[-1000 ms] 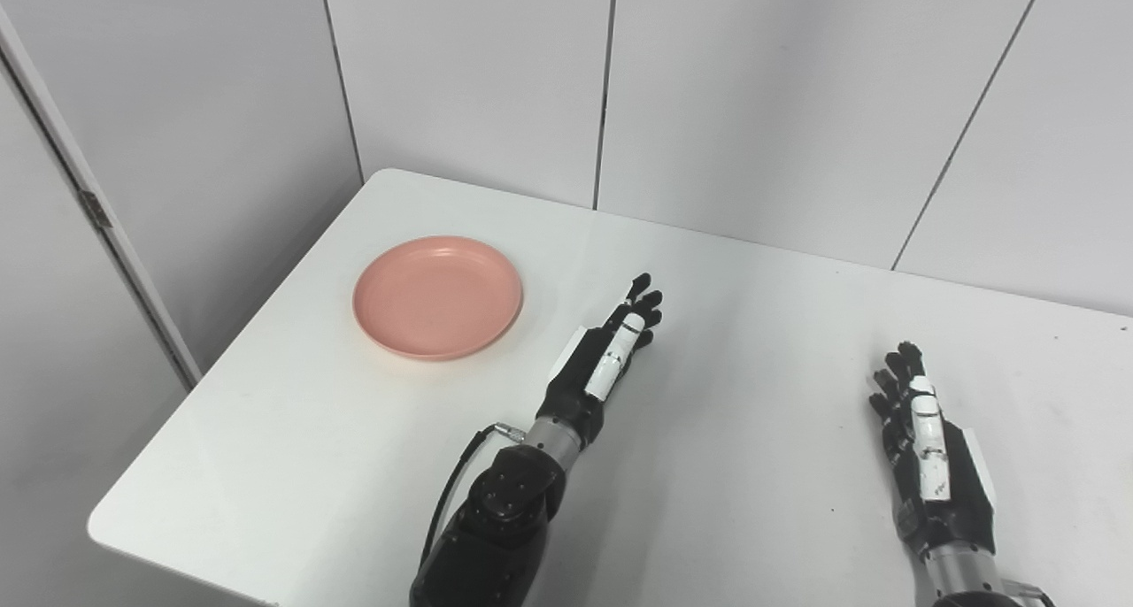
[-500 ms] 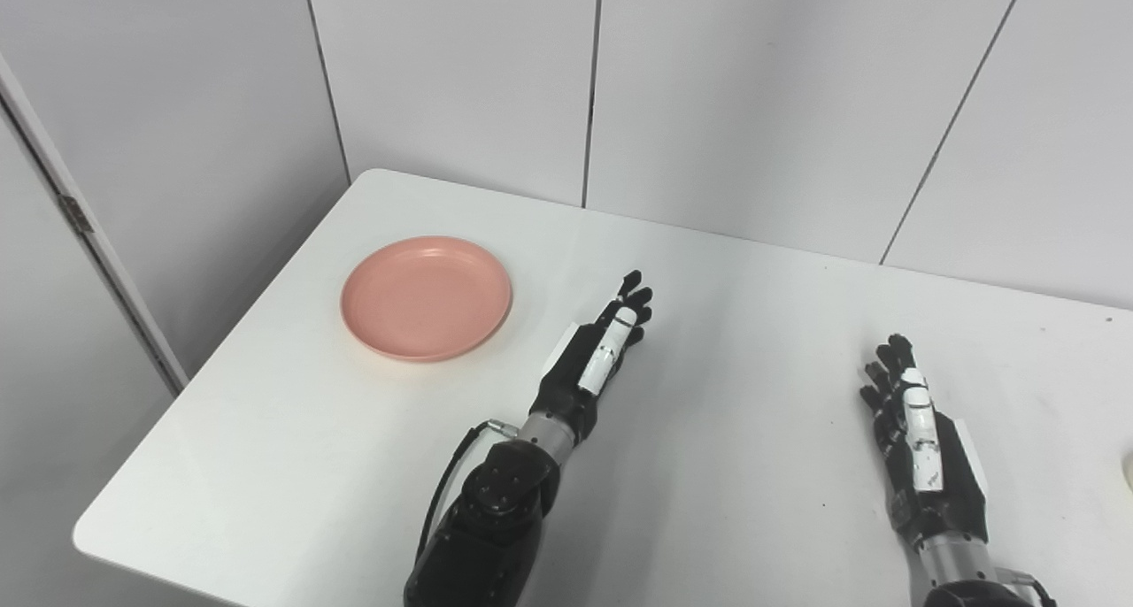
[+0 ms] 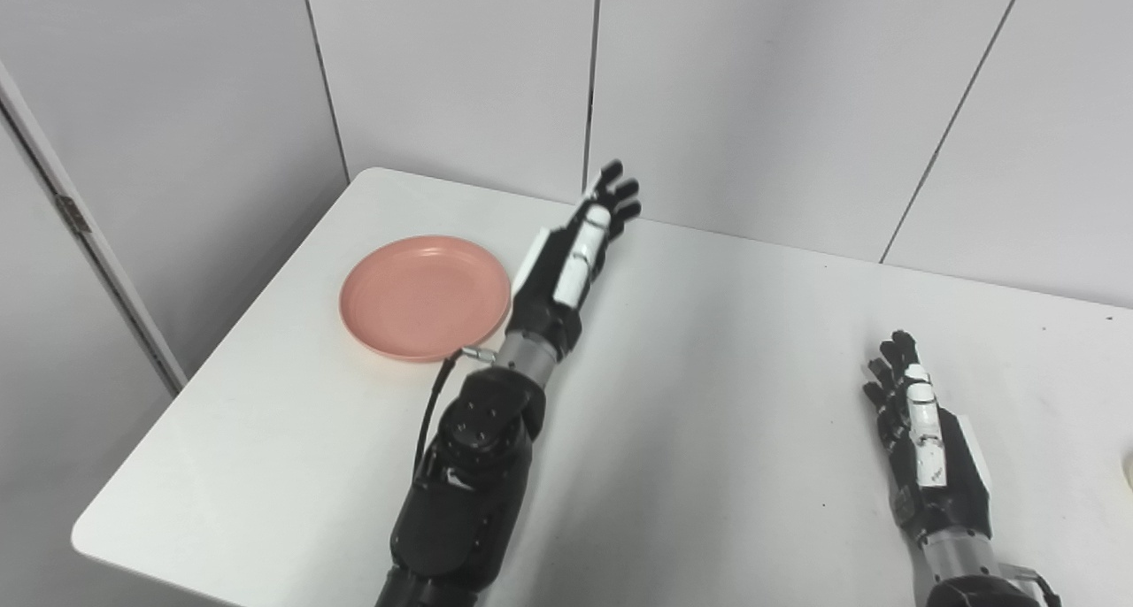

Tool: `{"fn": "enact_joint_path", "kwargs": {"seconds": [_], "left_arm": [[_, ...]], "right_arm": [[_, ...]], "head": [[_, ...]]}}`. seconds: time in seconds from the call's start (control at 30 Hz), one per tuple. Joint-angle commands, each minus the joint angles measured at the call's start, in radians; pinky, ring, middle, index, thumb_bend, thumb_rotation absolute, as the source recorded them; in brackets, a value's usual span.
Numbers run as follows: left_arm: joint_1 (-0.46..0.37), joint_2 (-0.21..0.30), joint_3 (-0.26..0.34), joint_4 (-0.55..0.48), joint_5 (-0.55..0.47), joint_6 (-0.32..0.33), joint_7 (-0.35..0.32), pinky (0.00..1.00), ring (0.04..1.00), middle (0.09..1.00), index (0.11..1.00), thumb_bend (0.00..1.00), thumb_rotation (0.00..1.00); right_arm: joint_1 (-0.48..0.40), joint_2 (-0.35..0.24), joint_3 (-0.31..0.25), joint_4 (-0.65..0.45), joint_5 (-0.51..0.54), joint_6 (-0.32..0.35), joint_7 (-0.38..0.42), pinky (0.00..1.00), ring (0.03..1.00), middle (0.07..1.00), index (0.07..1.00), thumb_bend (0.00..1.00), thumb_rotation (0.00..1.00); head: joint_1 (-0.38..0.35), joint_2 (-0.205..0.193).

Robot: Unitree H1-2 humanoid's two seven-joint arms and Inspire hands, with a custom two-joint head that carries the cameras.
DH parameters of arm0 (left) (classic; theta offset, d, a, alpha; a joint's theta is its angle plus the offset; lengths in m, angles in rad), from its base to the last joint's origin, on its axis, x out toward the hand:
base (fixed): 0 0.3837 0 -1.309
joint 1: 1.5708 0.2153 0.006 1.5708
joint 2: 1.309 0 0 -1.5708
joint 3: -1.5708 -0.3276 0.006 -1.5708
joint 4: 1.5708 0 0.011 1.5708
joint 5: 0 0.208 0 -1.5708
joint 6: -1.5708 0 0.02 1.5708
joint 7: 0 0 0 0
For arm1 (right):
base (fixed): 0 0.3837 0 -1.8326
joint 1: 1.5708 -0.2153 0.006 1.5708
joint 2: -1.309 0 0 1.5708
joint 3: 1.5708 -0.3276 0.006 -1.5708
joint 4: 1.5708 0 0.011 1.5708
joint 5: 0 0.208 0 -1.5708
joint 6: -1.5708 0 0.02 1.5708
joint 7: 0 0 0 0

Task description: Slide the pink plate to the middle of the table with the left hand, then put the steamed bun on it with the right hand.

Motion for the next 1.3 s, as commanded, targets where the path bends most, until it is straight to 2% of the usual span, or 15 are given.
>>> {"fn": "enact_joint_path", "kwargs": {"seconds": [0.0,0.13,0.23,0.33,0.53,0.83,1.1,1.27], "left_arm": [[-0.039,0.0,0.005,-0.065,-0.015,0.008,0.009,0.97,0.911,0.924,0.927,0.53,1.0],[-0.034,0.009,0.019,-0.136,-0.028,0.032,0.016,0.98,0.92,0.929,0.93,0.53,1.0],[-0.033,0.016,0.032,-0.193,-0.032,0.049,0.025,0.95,0.915,0.925,0.921,0.51,1.0],[-0.029,0.033,0.045,-0.236,-0.032,0.043,0.027,0.91,0.909,0.921,0.918,0.5,1.0],[-0.029,0.061,0.09,-0.283,-0.052,0.04,0.05,0.9,0.913,0.925,0.921,0.5,1.0],[-0.039,0.109,0.205,-0.284,-0.09,0.025,0.102,0.93,0.917,0.926,0.926,0.51,1.0],[-0.038,0.164,0.316,-0.215,-0.152,-0.026,0.137,0.91,0.908,0.921,0.928,0.52,1.0],[-0.034,0.192,0.357,-0.172,-0.19,-0.061,0.139,0.93,0.921,0.929,0.925,0.52,1.0]], "right_arm": [[0.038,-0.018,-0.017,0.058,0.001,-0.029,-0.001,1.0,0.996,1.0,1.0,0.12,1.0],[0.037,-0.018,-0.021,0.06,0.006,-0.029,0.004,1.0,0.995,1.0,1.0,0.13,1.0],[0.038,-0.019,-0.023,0.057,0.005,-0.028,0.005,1.0,0.996,1.0,1.0,0.14,1.0],[0.037,-0.022,-0.024,0.057,0.005,-0.028,0.01,1.0,0.997,1.0,1.0,0.14,1.0],[0.041,-0.025,-0.025,0.035,0.012,-0.006,0.013,1.0,1.0,1.0,1.0,0.15,1.0],[0.04,-0.027,-0.028,0.032,0.016,-0.003,0.005,1.0,0.996,1.0,1.0,0.15,1.0],[0.034,-0.035,-0.029,0.049,0.023,-0.01,0.014,1.0,1.0,1.0,1.0,0.16,1.0],[0.034,-0.034,-0.03,0.046,0.019,-0.007,0.013,1.0,0.997,1.0,1.0,0.17,1.0]], "head": [[0.004,0.003],[0.008,0.006],[0.014,0.009],[0.019,0.009],[0.03,0.012],[0.038,0.015],[0.047,0.018],[0.048,0.018]]}}
